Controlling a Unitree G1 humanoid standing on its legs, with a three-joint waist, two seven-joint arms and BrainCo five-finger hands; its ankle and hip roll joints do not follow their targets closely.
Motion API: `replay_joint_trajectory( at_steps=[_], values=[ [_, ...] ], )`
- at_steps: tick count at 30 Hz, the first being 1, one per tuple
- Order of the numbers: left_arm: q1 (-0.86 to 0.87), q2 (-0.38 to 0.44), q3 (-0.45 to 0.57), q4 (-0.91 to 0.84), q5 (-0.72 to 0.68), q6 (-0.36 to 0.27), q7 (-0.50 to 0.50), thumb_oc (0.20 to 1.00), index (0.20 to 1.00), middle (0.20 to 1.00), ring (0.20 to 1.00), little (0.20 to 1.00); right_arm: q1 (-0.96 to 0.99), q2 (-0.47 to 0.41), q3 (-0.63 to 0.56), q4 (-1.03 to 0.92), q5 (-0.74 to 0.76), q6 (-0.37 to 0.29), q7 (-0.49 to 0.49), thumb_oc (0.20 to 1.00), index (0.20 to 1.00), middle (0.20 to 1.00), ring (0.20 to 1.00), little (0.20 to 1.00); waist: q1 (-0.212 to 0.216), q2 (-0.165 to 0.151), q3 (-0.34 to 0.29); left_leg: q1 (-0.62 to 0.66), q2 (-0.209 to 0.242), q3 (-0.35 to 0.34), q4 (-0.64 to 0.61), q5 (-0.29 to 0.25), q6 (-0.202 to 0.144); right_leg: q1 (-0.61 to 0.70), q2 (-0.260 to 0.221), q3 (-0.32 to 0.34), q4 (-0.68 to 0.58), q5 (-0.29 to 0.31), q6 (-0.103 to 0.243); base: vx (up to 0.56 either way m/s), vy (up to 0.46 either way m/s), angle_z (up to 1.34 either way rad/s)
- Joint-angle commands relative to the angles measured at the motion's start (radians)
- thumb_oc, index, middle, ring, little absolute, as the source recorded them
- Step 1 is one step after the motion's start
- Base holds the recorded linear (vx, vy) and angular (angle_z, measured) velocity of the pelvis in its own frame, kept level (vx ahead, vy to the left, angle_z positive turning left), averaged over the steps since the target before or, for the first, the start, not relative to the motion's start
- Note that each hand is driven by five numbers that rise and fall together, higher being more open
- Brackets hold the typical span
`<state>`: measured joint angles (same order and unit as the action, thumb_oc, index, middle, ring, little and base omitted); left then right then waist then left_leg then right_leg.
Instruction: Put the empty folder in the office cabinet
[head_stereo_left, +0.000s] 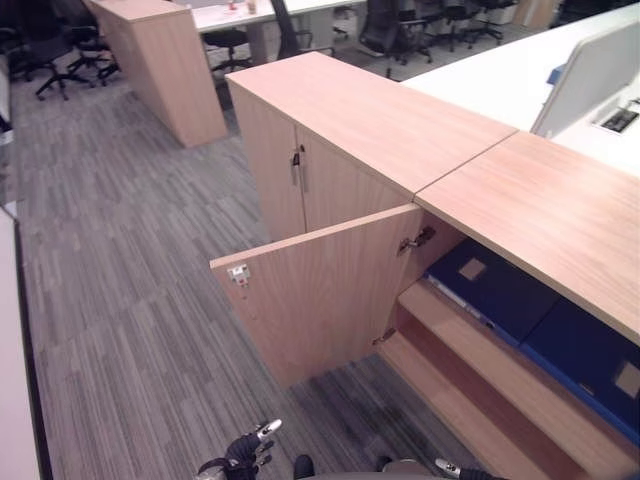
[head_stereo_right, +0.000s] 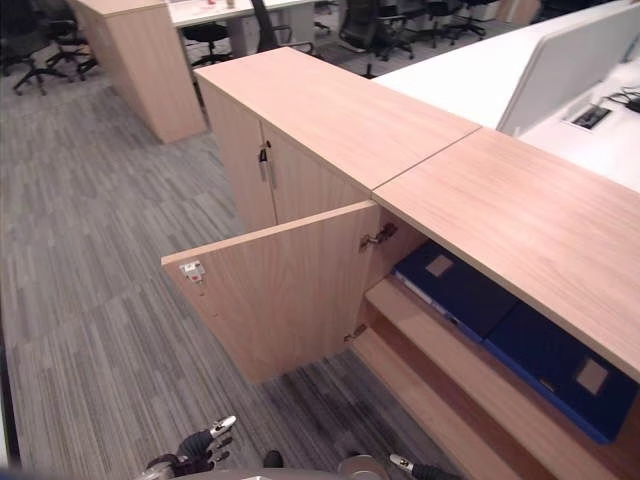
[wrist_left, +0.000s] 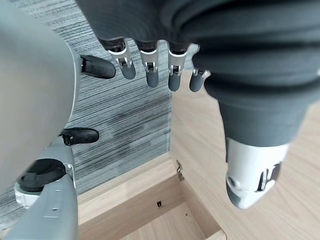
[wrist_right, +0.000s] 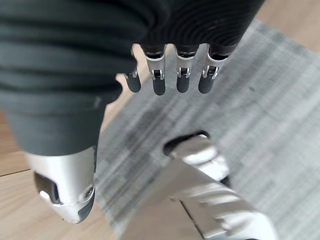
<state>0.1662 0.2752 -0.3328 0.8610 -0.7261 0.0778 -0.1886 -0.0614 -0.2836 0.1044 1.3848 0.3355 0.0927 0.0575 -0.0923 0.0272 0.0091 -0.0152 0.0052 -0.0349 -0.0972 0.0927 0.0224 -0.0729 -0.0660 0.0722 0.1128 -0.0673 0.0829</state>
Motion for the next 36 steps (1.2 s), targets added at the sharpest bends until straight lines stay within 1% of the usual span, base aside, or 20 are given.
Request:
replay_joint_trajectory(
  at_steps=[1, 4, 6, 7, 8, 9, 10, 13, 14, 15, 16, 20, 21, 22, 23, 24, 25, 28, 31, 36],
  values=[
    [-0.031, -0.001, 0.033, -0.024, 0.062, -0.041, -0.001, 1.0, 1.0, 1.0, 1.0, 1.0, -0.024, -0.004, -0.008, 0.043, 0.036, -0.016, -0.004, 1.0, 1.0, 1.0, 1.0, 1.0, 0.01, -0.004, -0.038, -0.008, -0.063, 0.06, 0.01, -0.091, 0.018, 0.015, -0.007, -0.038, -0.042, 0.044, 0.062, 0.03, -0.016, -0.06],
    [-0.065, 0.052, 0.099, -0.061, 0.201, -0.076, 0.053, 1.0, 1.0, 1.0, 1.0, 1.0, -0.012, -0.021, -0.03, 0.033, 0.029, -0.028, -0.01, 1.0, 1.0, 1.0, 1.0, 1.0, 0.015, -0.007, -0.051, -0.004, -0.059, 0.062, 0.01, -0.094, 0.011, 0.031, 0.0, -0.038, -0.076, 0.052, 0.058, 0.0, -0.033, -0.13],
    [-0.078, 0.064, 0.121, -0.066, 0.233, -0.082, 0.071, 1.0, 1.0, 1.0, 1.0, 1.0, -0.008, -0.022, -0.033, 0.032, 0.026, -0.031, -0.01, 1.0, 1.0, 1.0, 1.0, 1.0, 0.016, -0.009, -0.052, -0.002, -0.058, 0.062, 0.01, -0.095, 0.011, 0.035, -0.001, -0.039, -0.083, 0.054, 0.058, 0.0, 0.0, 0.0],
    [-0.109, 0.086, 0.16, -0.093, 0.314, -0.096, 0.101, 1.0, 1.0, 1.0, 1.0, 1.0, 0.006, -0.021, -0.043, 0.033, 0.017, -0.032, -0.008, 1.0, 1.0, 1.0, 1.0, 1.0, 0.017, -0.015, -0.058, 0.004, -0.057, 0.065, 0.01, -0.098, 0.009, 0.044, -0.002, -0.043, -0.091, 0.055, 0.056, 0.0, 0.0, 0.0],
    [-0.108, 0.086, 0.161, -0.094, 0.315, -0.095, 0.101, 1.0, 1.0, 1.0, 1.0, 1.0, 0.006, -0.021, -0.043, 0.033, 0.017, -0.032, -0.008, 1.0, 1.0, 1.0, 1.0, 1.0, 0.017, -0.015, -0.057, 0.005, -0.057, 0.065, 0.01, -0.098, 0.009, 0.045, -0.002, -0.043, -0.091, 0.055, 0.056, 0.03, -0.045, -0.01],
    [-0.147, 0.113, 0.189, -0.116, 0.393, -0.108, 0.129, 1.0, 1.0, 1.0, 1.0, 1.0, 0.02, -0.018, -0.05, 0.037, 0.008, -0.033, -0.002, 1.0, 1.0, 1.0, 1.0, 1.0, 0.013, -0.022, -0.06, 0.01, -0.054, 0.067, 0.01, -0.102, 0.006, 0.053, -0.002, -0.043, -0.095, 0.054, 0.054, 0.0, 0.0, 0.0],
    [-0.147, 0.113, 0.189, -0.116, 0.393, -0.108, 0.129, 1.0, 1.0, 1.0, 1.0, 1.0, 0.02, -0.017, -0.05, 0.037, 0.008, -0.033, -0.002, 1.0, 1.0, 1.0, 1.0, 1.0, 0.013, -0.022, -0.06, 0.01, -0.054, 0.067, 0.01, -0.102, 0.006, 0.054, -0.002, -0.043, -0.095, 0.053, 0.054, 0.01, -0.036, -0.02],
    [-0.216, 0.163, 0.209, -0.161, 0.535, -0.115, 0.172, 1.0, 1.0, 1.0, 1.0, 1.0, 0.04, -0.013, -0.062, 0.048, -0.007, -0.028, 0.01, 1.0, 1.0, 1.0, 1.0, 1.0, 0.005, -0.029, -0.064, 0.015, -0.049, 0.073, 0.01, -0.104, 0.002, 0.06, -0.001, -0.037, -0.103, 0.052, 0.051, 0.01, -0.026, -0.08],
    [-0.265, 0.191, 0.209, -0.175, 0.628, -0.116, 0.207, 1.0, 1.0, 1.0, 1.0, 1.0, 0.055, -0.011, -0.067, 0.057, -0.012, -0.023, 0.018, 1.0, 1.0, 1.0, 1.0, 1.0, -0.005, -0.034, -0.068, 0.021, -0.045, 0.08, 0.01, -0.106, 0.0, 0.064, -0.001, -0.031, -0.108, 0.051, 0.05, 0.02, -0.021, -0.07],
    [-0.266, 0.191, 0.209, -0.175, 0.628, -0.116, 0.207, 1.0, 1.0, 1.0, 1.0, 1.0, 0.054, -0.01, -0.067, 0.057, -0.012, -0.023, 0.018, 1.0, 1.0, 1.0, 1.0, 1.0, -0.004, -0.034, -0.067, 0.021, -0.045, 0.081, 0.01, -0.106, 0.0, 0.064, -0.001, -0.031, -0.108, 0.051, 0.05, 0.03, -0.022, -0.07],
    [-0.322, 0.218, 0.201, -0.164, 0.735, -0.095, 0.26, 1.0, 1.0, 1.0, 1.0, 1.0, 0.067, -0.009, -0.066, 0.061, -0.019, -0.018, 0.025, 1.0, 1.0, 1.0, 1.0, 1.0, -0.015, -0.037, -0.074, 0.026, -0.041, 0.09, 0.01, -0.109, -0.001, 0.066, 0.0, -0.024, -0.11, 0.05, 0.05, 0.02, -0.009, -0.06],
    [-0.416, 0.23, 0.197, -0.055, 0.766, -0.066, 0.295, 1.0, 1.0, 1.0, 1.0, 1.0, 0.076, -0.011, -0.058, 0.065, -0.029, -0.011, 0.032, 1.0, 1.0, 1.0, 1.0, 1.0, -0.031, -0.035, -0.08, 0.03, -0.038, 0.103, 0.01, -0.113, -0.002, 0.064, 0.001, -0.014, -0.113, 0.054, 0.051, 0.01, -0.001, -0.18],
    [-0.457, 0.234, 0.189, 0.02, 0.772, -0.064, 0.311, 1.0, 1.0, 1.0, 1.0, 1.0, 0.079, -0.012, -0.052, 0.066, -0.031, -0.01, 0.039, 1.0, 1.0, 1.0, 1.0, 1.0, -0.037, -0.033, -0.084, 0.032, -0.038, 0.109, 0.01, -0.114, -0.002, 0.062, 0.002, -0.011, -0.113, 0.055, 0.051, 0.0, 0.012, -0.07],
    [-0.532, 0.238, 0.17, 0.191, 0.766, -0.065, 0.325, 1.0, 1.0, 1.0, 1.0, 1.0, 0.083, -0.011, -0.033, 0.07, -0.032, -0.01, 0.046, 1.0, 1.0, 1.0, 1.0, 1.0, -0.049, -0.03, -0.09, 0.035, -0.036, 0.119, 0.01, -0.116, -0.003, 0.06, 0.003, -0.005, -0.113, 0.058, 0.053, 0.01, 0.015, -0.15],
    [-0.574, 0.243, 0.161, 0.28, 0.749, -0.072, 0.326, 1.0, 1.0, 1.0, 1.0, 1.0, 0.084, -0.014, -0.025, 0.074, -0.029, -0.012, 0.046, 1.0, 1.0, 1.0, 1.0, 1.0, -0.055, -0.028, -0.093, 0.037, -0.035, 0.124, 0.01, -0.117, -0.004, 0.06, 0.004, 0.0, -0.115, 0.06, 0.054, 0.01, 0.009, -0.19],
    [-0.577, 0.243, 0.159, 0.284, 0.748, -0.075, 0.327, 1.0, 1.0, 1.0, 1.0, 1.0, 0.084, -0.013, -0.026, 0.074, -0.029, -0.012, 0.046, 1.0, 1.0, 1.0, 1.0, 1.0, -0.054, -0.028, -0.093, 0.037, -0.035, 0.124, 0.01, -0.117, -0.004, 0.06, 0.004, 0.0, -0.115, 0.06, 0.054, 0.02, 0.009, -0.27],
    [-0.645, 0.265, 0.143, 0.386, 0.712, -0.083, 0.318, 1.0, 1.0, 1.0, 1.0, 1.0, 0.087, -0.021, -0.01, 0.078, -0.017, -0.019, 0.047, 1.0, 1.0, 1.0, 1.0, 1.0, -0.066, -0.025, -0.1, 0.041, -0.032, 0.134, 0.01, -0.12, -0.005, 0.057, 0.006, 0.006, -0.116, 0.064, 0.056, 0.02, 0.007, -0.2],
    [-0.735, 0.288, 0.097, 0.43, 0.695, -0.091, 0.315, 1.0, 1.0, 1.0, 1.0, 1.0, 0.09, -0.029, 0.007, 0.08, 0.003, -0.029, 0.049, 1.0, 1.0, 1.0, 1.0, 1.0, -0.074, -0.024, -0.101, 0.042, -0.028, 0.146, 0.01, -0.121, -0.007, 0.054, 0.007, 0.013, -0.122, 0.07, 0.059, 0.01, 0.006, -0.13],
    [-0.792, 0.275, 0.041, 0.422, 0.714, -0.099, 0.313, 1.0, 1.0, 1.0, 1.0, 1.0, 0.093, -0.032, 0.01, 0.088, 0.014, -0.035, 0.048, 1.0, 1.0, 1.0, 1.0, 1.0, -0.08, -0.025, -0.097, 0.041, -0.025, 0.154, 0.01, -0.122, -0.007, 0.052, 0.007, 0.013, -0.128, 0.074, 0.061, -0.01, 0.008, -0.1],
    [-0.855, 0.183, -0.069, 0.281, 0.708, -0.121, 0.302, 1.0, 1.0, 1.0, 1.0, 1.0, 0.084, -0.04, 0.0, 0.121, 0.037, -0.041, 0.042, 1.0, 1.0, 1.0, 1.0, 1.0, -0.086, -0.031, -0.087, 0.038, -0.025, 0.155, 0.01, -0.123, -0.007, 0.053, 0.003, 0.009, -0.133, 0.077, 0.066, -0.02, 0.008, -0.03]
  ],
)
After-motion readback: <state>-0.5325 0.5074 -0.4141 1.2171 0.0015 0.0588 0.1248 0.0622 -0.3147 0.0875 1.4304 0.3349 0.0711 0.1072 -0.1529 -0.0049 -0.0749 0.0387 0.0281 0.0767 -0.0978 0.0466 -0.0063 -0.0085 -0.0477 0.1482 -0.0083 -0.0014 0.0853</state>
